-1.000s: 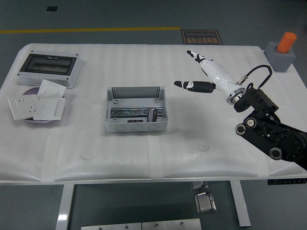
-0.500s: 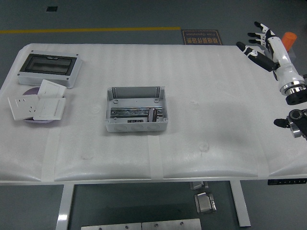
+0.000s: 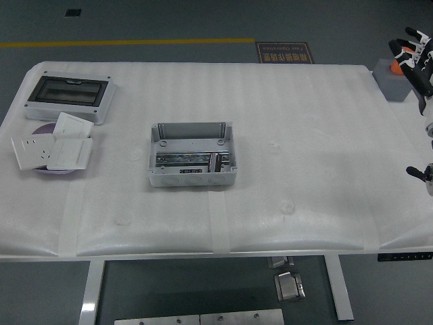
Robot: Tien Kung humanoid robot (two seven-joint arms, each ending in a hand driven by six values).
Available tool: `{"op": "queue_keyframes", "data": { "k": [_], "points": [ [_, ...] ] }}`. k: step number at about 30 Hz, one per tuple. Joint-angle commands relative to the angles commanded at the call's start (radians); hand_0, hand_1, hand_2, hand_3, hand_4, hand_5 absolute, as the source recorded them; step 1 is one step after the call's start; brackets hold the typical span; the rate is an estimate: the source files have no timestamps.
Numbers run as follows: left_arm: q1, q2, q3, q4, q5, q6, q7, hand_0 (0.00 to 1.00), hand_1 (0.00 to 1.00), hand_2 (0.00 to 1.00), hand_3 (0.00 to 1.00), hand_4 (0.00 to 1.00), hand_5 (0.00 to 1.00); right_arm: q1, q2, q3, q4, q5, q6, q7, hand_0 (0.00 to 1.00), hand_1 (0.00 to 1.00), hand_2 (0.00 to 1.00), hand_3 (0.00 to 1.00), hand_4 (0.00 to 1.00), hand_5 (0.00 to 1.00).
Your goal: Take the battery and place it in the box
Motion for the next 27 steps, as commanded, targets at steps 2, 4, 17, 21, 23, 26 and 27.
{"op": "queue_keyframes", "data": {
  "k": [2, 4, 17, 21, 23, 26, 27],
  "points": [
    [0.001, 0.003, 0.001, 0.0, -0.002, 0.0, 0.0, 0.607, 0.633, 0.395, 0.466, 0.436, 0.427, -0.004, 0.001, 0.004, 0.002, 0.001, -0.001, 0.001, 0.815, 0.749, 0.784, 0.813, 0.998, 0.608],
    [0.002, 0.004, 0.002, 0.0, -0.004, 0.001, -0.001, 0.607, 0.633, 0.395, 0.466, 0.436, 0.427, -0.007, 0.002, 0.008, 0.003, 0.001, -0.002, 0.001, 0.815, 0.749, 0.784, 0.813, 0.998, 0.608],
    [0.013, -0.008, 0.001, 0.0, -0.012, 0.01, -0.005, 0.609, 0.635, 0.397, 0.468, 0.436, 0.401, -0.023, -0.006, 0.026, 0.012, -0.006, -0.005, 0.0, 0.811, 0.75, 0.785, 0.812, 0.998, 0.617],
    [0.012, -0.009, -0.003, 0.0, -0.008, 0.009, -0.005, 0.608, 0.635, 0.399, 0.469, 0.441, 0.392, -0.027, -0.01, 0.042, 0.024, -0.015, -0.008, -0.001, 0.808, 0.75, 0.784, 0.81, 0.998, 0.612],
    [0.01, -0.01, -0.004, 0.0, -0.007, 0.01, -0.007, 0.608, 0.635, 0.399, 0.469, 0.441, 0.392, -0.031, -0.01, 0.051, 0.028, -0.017, -0.009, 0.0, 0.808, 0.75, 0.784, 0.81, 0.998, 0.612],
    [0.007, -0.01, -0.005, 0.0, -0.006, 0.012, -0.009, 0.608, 0.636, 0.4, 0.469, 0.444, 0.386, -0.038, -0.01, 0.061, 0.029, -0.018, -0.01, 0.001, 0.809, 0.751, 0.784, 0.808, 0.998, 0.608],
    [0.006, -0.011, -0.006, 0.0, -0.005, 0.013, -0.01, 0.608, 0.636, 0.4, 0.469, 0.444, 0.386, -0.04, -0.01, 0.064, 0.028, -0.018, -0.009, 0.001, 0.809, 0.751, 0.784, 0.808, 0.998, 0.608]
  ]
}}
